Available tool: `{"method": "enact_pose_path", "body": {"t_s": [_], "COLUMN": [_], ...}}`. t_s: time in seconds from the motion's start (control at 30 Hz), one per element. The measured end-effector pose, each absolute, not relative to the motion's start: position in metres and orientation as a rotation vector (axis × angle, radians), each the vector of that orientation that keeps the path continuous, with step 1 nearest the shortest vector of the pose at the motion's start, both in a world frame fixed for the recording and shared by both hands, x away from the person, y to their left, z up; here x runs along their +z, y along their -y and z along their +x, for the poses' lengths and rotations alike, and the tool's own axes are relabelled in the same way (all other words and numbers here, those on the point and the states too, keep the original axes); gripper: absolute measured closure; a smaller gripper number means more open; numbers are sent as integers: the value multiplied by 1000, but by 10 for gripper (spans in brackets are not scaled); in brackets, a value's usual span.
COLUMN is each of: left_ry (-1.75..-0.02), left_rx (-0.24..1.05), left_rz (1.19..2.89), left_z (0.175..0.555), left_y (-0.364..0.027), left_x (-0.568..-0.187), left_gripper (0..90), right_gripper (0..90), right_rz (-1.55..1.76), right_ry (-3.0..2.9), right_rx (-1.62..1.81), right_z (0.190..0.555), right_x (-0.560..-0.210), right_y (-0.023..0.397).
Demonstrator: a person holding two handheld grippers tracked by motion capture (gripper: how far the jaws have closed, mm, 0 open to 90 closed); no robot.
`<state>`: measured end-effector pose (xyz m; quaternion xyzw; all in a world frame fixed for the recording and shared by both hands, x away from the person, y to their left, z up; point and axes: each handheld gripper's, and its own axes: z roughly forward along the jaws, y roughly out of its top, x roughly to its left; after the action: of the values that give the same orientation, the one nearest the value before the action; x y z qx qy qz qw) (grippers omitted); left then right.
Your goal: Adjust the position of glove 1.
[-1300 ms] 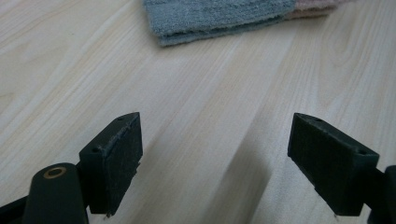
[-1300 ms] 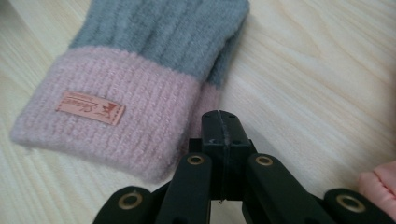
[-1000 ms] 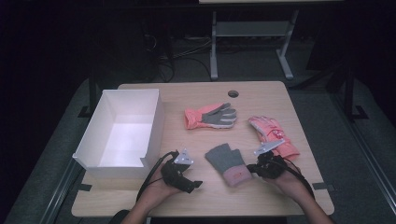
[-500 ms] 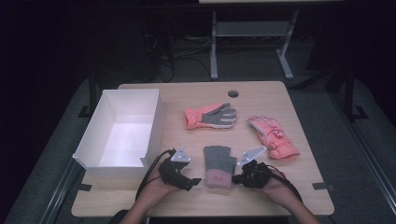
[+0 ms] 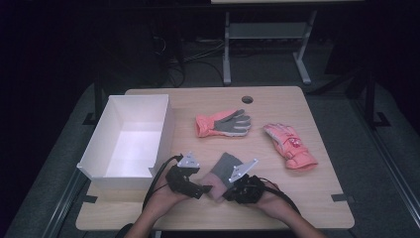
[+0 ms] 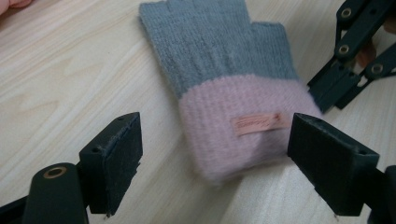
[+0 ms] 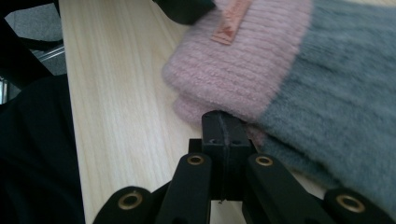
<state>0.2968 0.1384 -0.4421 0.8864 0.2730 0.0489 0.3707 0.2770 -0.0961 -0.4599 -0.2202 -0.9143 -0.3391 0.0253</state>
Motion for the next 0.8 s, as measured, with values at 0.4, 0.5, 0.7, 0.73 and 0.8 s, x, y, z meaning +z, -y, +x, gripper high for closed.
{"method": "enact_pose_path", "body": {"t_s": [0.4,0.5,0.7,0.73,0.8], "left_ry": [-706,-715,-703,-701,-708], "left_rx": [126,108,95,95,93], "left_rz": [2294,2301,2357,2364,2383], "left_z": [305,308,317,320,323], "left_y": [-121,-112,-88,-85,-78], "left_x": [-426,-425,-429,-431,-436], "left_gripper": [149,141,132,131,130], "right_gripper": [711,590,306,233,183], "right_rz": [-799,-883,-1102,-1169,-1207], "right_ry": [2828,2834,2846,2838,2838], "right_rx": [-1099,-1123,-1164,-1178,-1177], "right_z": [276,275,266,264,262], "right_x": [-450,-445,-445,-446,-447], "right_y": [126,142,179,188,194]}}
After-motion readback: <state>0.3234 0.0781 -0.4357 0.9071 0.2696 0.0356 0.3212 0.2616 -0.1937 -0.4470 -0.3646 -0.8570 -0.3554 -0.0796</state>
